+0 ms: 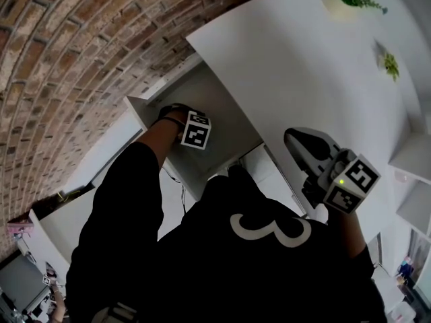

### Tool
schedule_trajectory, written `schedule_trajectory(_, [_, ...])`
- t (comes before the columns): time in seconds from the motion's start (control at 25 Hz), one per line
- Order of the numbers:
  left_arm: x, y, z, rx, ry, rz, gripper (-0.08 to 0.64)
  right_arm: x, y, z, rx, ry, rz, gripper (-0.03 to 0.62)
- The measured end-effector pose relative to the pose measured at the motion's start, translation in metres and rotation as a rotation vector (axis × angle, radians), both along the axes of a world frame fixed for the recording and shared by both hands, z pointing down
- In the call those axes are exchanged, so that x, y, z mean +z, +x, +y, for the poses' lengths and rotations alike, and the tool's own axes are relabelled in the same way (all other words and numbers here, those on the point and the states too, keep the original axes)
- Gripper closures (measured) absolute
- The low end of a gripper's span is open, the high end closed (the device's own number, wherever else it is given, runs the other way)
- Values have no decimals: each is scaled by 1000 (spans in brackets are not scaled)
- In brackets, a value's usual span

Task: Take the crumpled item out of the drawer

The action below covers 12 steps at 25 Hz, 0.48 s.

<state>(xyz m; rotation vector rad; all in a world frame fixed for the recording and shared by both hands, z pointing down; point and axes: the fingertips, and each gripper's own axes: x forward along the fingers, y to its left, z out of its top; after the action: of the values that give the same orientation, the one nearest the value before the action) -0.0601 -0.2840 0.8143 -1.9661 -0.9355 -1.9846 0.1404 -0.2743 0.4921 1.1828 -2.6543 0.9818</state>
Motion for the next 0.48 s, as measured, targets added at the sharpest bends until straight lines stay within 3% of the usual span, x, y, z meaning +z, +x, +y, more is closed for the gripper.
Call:
schedule_trajectory(0.28, [-3,-1,3,14,41,-17,455,-2,3,1,2,2,-7,581])
schedule_trajectory(0.48, [-16,5,-5,-1,84,13,468,-9,3,3,-2,19,1,581])
